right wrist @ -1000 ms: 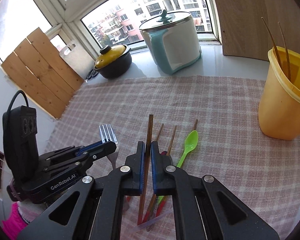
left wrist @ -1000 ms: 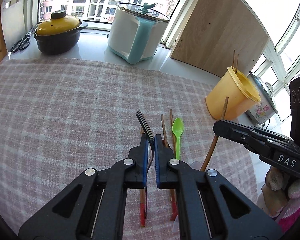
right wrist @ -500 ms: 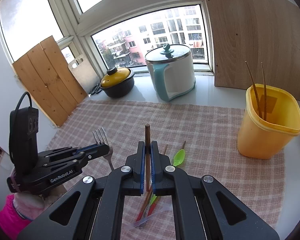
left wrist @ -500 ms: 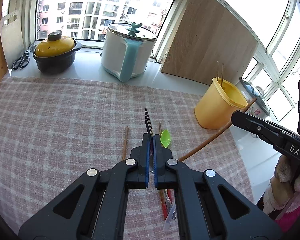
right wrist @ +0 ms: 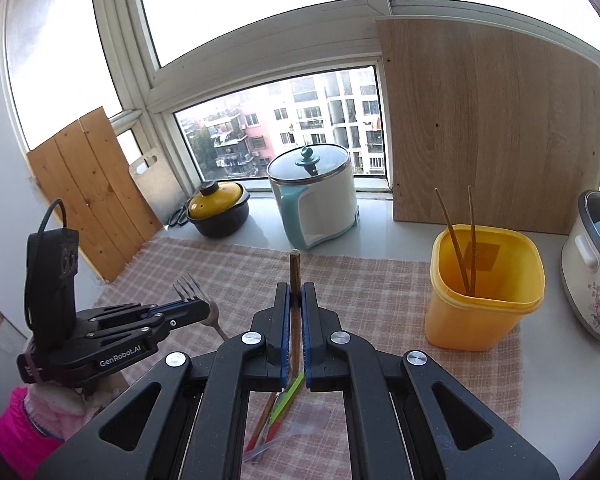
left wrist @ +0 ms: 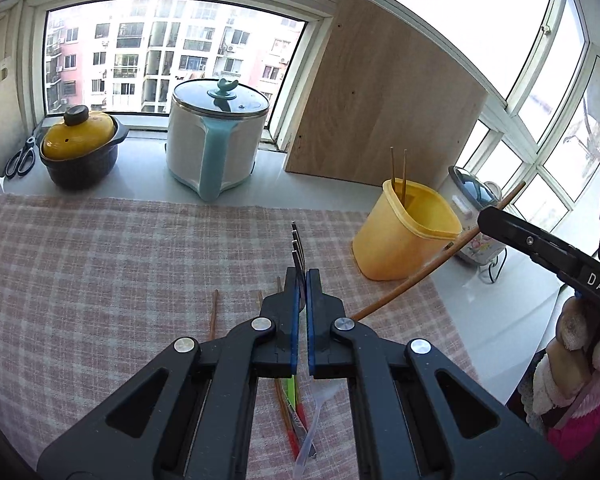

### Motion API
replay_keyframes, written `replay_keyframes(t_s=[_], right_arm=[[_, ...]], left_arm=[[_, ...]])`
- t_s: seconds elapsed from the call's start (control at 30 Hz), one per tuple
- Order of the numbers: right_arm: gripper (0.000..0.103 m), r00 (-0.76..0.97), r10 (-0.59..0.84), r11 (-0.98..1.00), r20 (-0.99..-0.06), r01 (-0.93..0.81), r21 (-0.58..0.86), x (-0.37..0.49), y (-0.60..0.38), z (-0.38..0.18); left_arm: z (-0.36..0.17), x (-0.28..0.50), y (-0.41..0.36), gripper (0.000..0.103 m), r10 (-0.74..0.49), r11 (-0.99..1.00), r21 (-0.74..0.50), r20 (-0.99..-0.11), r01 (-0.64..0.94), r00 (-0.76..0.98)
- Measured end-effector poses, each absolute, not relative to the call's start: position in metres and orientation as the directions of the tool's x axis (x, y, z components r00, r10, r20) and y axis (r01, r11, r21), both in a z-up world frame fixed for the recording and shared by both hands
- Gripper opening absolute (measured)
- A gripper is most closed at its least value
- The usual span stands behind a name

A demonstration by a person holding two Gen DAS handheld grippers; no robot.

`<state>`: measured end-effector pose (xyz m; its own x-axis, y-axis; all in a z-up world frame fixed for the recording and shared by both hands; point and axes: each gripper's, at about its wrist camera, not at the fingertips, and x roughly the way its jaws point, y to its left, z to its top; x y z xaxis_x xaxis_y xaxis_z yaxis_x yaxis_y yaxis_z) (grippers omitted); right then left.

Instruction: Organize utensils

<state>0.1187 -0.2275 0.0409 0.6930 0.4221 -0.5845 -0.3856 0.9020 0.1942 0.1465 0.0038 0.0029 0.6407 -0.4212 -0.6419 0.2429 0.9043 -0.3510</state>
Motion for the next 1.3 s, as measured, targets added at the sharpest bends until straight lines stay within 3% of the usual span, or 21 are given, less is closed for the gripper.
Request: replay_keyframes(t_s=[1.3], right_arm=[[0.004, 0.88, 0.139, 0.989, -0.454, -0.101, 0.107, 0.15, -0.369, 0.118]], left_arm=[[0.108, 0.233, -0.152, 0.0, -0.599, 0.8, -0.346, -0.508, 0.49, 0.618]])
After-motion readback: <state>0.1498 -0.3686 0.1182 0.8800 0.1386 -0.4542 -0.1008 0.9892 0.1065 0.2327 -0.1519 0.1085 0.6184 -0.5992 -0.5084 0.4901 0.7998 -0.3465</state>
